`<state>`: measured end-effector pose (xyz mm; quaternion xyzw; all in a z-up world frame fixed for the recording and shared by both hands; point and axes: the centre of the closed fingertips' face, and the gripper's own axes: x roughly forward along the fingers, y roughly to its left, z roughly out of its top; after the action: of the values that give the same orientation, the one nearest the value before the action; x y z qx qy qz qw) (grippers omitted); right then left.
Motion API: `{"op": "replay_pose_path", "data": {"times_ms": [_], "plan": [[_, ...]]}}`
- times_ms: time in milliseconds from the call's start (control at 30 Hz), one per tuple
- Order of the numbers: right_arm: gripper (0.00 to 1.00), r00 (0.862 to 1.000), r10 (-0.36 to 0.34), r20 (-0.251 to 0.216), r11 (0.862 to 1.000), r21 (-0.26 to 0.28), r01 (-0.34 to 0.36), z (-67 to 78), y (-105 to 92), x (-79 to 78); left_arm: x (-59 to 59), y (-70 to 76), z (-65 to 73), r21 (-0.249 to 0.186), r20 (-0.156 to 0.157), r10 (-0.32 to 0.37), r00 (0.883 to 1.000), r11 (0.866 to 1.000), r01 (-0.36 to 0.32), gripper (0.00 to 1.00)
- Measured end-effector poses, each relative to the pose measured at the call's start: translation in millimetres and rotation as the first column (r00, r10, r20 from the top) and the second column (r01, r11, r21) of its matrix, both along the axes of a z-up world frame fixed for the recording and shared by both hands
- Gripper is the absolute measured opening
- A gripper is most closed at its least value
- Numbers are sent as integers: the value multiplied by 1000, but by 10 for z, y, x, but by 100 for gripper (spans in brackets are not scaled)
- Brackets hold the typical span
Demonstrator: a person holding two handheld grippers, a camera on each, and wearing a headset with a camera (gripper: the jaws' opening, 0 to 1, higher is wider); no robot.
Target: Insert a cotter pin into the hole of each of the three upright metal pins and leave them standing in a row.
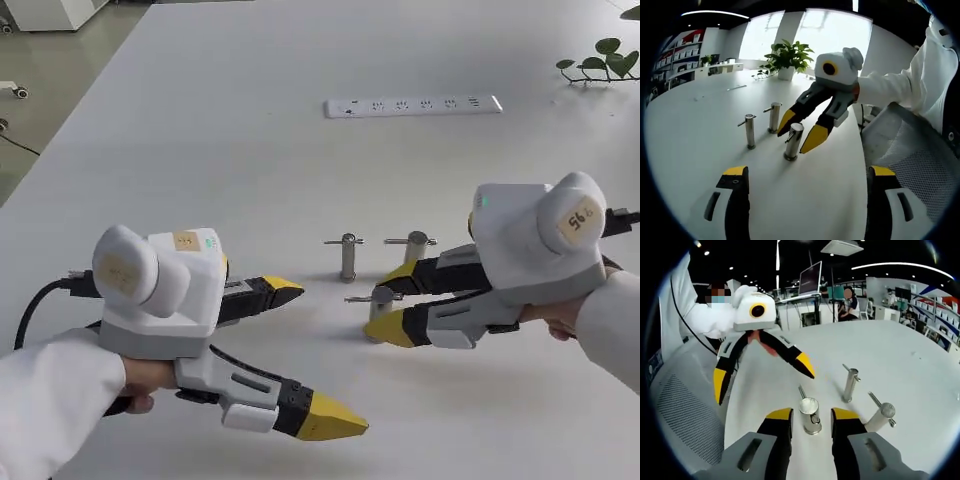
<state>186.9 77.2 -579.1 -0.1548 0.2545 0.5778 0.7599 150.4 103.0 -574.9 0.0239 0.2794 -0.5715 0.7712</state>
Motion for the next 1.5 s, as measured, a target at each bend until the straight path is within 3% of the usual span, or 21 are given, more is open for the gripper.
{"op": "replay_pose_path", "data": {"times_ms": [133, 233, 333, 467, 800, 900, 1033, 1133, 1267, 1500], "plan": [[21, 1000, 10, -3, 1000, -1, -10, -24, 44, -13, -31, 7, 18, -12, 0, 2, 1000, 1000, -2, 99], [15, 999, 17, 37, 999, -32, -16, -58, 48, 17, -32, 13, 20, -6, 9, 6, 1000, 1000, -6, 99], [10, 1000, 20, 22, 1000, -19, -19, -68, 68, 1, -29, 12, 32, -14, 2, 13, 1000, 1000, -13, 99], [10, 999, 19, 27, 1000, -21, -18, -72, 61, 11, -21, 0, 78, -53, -19, 28, 999, 998, -29, 99], [9, 995, 66, 78, 996, -59, -61, -71, 20, 8, -23, -8, 86, -45, -18, 26, 1000, 999, -26, 99], [9, 993, 75, 93, 996, -59, -70, -10, -88, 25, -3, -12, 87, -46, -21, 37, 999, 998, -38, 99], [8, 992, 83, 98, 997, -12, -82, 155, -243, 28, 3, -22, 108, -53, -23, 43, 999, 998, -45, 99], [8, 991, 88, 100, 996, -10, -87, 226, -446, 51, -15, -22, 108, -41, -20, 35, 999, 999, -36, 99], [8, 992, 73, 101, 997, -33, -70, 215, -658, 143, -61, -15, 92, -28, -34, 30, 999, 999, -31, 99], [9, 993, 11, 116, 1000, -24, -8, 217, -903, 412, -119, 21, 52, 5, -44, 27, 999, 1000, -27, 99]]}}
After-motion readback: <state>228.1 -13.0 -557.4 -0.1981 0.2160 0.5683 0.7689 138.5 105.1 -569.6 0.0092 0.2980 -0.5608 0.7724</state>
